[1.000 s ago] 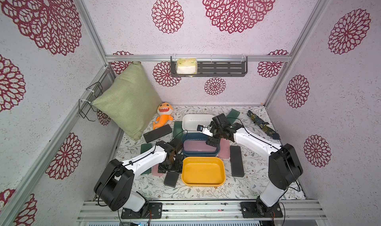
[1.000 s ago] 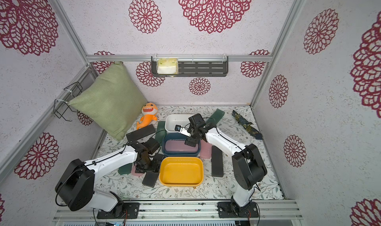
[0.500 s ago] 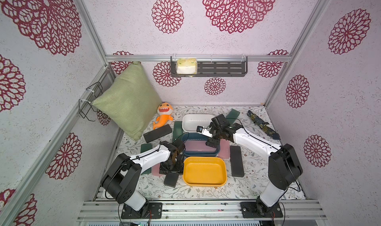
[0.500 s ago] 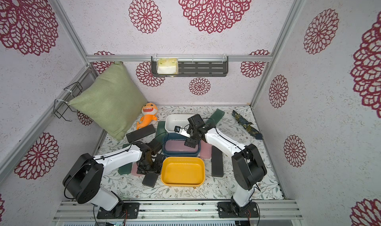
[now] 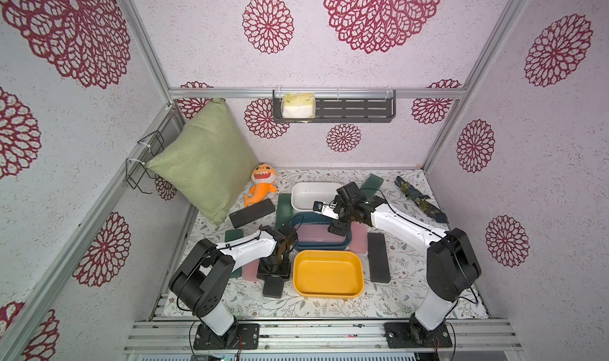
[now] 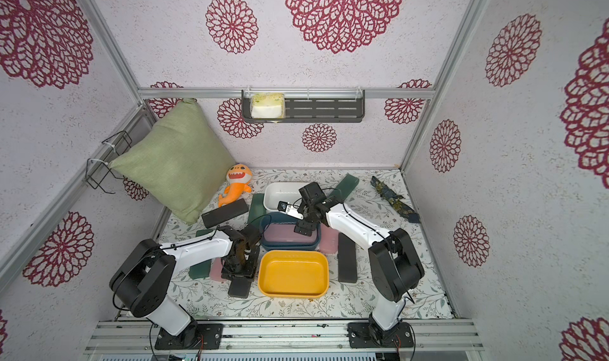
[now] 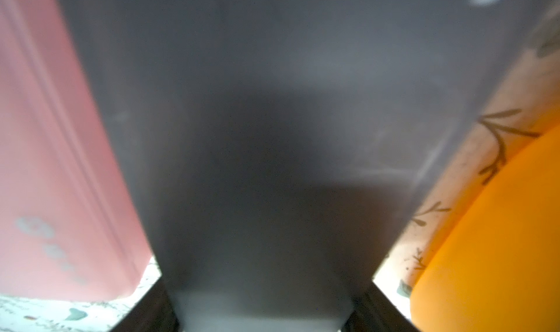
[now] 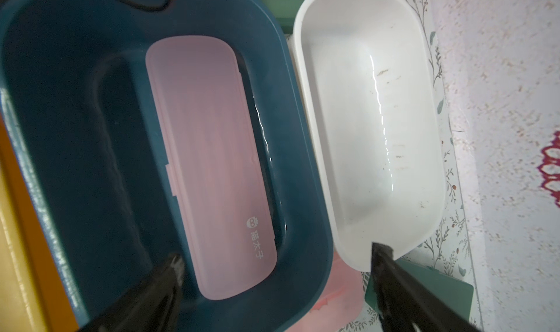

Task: Place the pencil cases by color into the storage box
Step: Pick up the pencil case from the center of the board.

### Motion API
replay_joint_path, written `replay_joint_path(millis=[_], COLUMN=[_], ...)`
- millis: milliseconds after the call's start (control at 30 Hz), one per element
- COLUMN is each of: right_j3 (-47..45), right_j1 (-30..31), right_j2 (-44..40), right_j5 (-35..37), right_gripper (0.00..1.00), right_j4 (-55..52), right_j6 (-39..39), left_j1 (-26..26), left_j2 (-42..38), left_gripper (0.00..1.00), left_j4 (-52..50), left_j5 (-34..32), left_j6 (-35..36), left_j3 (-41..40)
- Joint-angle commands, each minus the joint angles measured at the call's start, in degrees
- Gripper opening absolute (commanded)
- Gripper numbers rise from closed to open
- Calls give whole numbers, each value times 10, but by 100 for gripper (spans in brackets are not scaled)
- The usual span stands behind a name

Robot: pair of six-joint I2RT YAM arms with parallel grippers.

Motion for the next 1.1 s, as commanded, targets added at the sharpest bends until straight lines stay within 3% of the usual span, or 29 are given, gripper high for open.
replay_joint_path(millis=[0, 100, 200, 633, 900, 1067], right_j3=[18, 17, 13, -13, -40, -73], right_j1=[4, 3, 4, 1, -27, -58], right_j2=[4, 3, 1, -33, -73, -105], right_j5=[0, 1, 1, -2, 13, 33], right_gripper=[99, 99, 99, 99, 99, 99], right_j4=[-10, -9, -7, 33, 114, 172], right_j6=[10, 11, 14, 31, 93, 145], left_j1=[-4, -4, -4, -5, -12, -23], left_j2=[12, 9, 0, -129, -220, -235], left_gripper=[51, 22, 16, 10, 10, 10], left_j4=[9, 3, -8, -44, -50, -40], left_j5=[-19, -26, -36, -83, -93, -112], left_j6=[-1, -4, -8, -29, 8, 56], left_j3=[0, 3, 8, 37, 63, 101])
